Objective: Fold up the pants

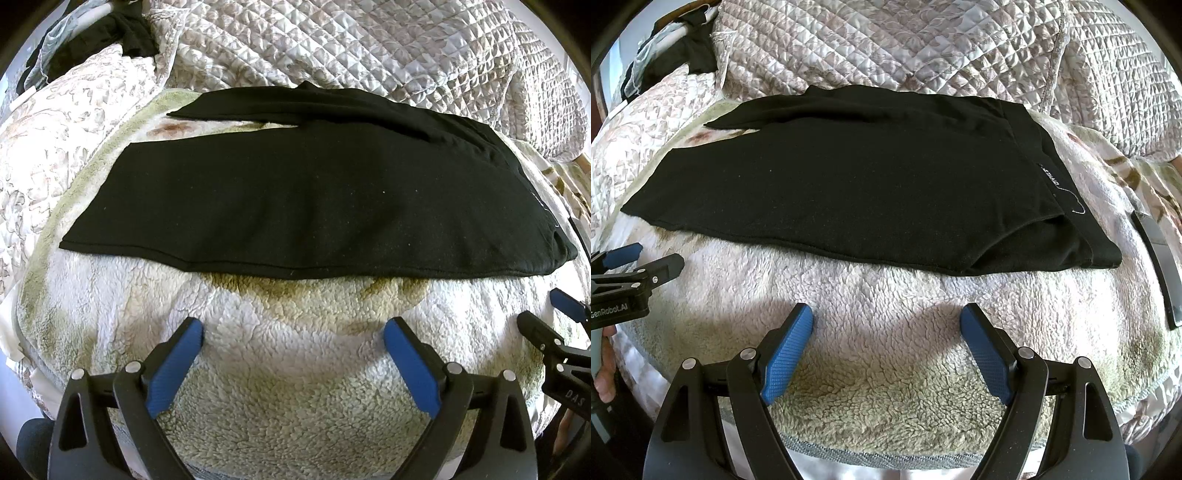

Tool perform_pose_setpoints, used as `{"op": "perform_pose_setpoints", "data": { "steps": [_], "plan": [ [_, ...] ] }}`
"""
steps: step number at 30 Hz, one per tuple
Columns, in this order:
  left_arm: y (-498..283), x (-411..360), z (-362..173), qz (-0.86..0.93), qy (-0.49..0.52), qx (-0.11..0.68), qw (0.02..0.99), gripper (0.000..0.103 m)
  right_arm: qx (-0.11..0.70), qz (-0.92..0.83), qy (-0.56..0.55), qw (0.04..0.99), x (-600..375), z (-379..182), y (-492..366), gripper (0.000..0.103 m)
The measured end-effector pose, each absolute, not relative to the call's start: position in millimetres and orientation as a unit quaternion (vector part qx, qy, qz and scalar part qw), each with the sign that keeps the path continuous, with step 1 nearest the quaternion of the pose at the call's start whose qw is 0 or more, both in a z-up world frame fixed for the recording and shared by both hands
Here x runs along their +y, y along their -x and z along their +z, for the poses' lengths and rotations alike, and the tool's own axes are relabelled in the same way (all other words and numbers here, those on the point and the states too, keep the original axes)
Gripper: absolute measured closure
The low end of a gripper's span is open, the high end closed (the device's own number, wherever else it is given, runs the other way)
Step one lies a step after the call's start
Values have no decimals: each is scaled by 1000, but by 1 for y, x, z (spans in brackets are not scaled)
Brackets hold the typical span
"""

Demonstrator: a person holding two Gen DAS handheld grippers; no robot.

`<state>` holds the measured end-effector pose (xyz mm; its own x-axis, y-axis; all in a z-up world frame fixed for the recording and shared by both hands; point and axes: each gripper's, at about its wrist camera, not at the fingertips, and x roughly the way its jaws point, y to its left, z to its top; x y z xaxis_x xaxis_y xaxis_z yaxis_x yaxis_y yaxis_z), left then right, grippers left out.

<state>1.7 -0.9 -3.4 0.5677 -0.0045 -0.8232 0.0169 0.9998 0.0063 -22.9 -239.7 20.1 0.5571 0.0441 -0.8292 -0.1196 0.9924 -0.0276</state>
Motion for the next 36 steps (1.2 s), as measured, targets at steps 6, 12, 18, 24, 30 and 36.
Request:
{"op": "perform_pose_setpoints", "data": {
  "steps": [6,12,18,24,30,36],
  "plan": [
    [-2,0,-3,-6,-5,468,884,2,467,46,40,882,-242,20,22,21],
    [-2,-1,-3,-6,-5,468,884,2,467,46,42,882,-240,20,23,21],
    [-2,-1,-3,-6,-5,468,884,2,467,46,42,882,-240,20,23,21],
    [-2,-1,-2,-6,-5,468,884,1,467,45,42,882,-240,20,24,21],
    [-2,-2,-2,-6,-7,467,884,1,467,45,43,882,-240,19,24,21],
    [-1,-2,-2,-7,-8,466,885,1,466,46,43,882,-239,20,24,21]
  ]
}}
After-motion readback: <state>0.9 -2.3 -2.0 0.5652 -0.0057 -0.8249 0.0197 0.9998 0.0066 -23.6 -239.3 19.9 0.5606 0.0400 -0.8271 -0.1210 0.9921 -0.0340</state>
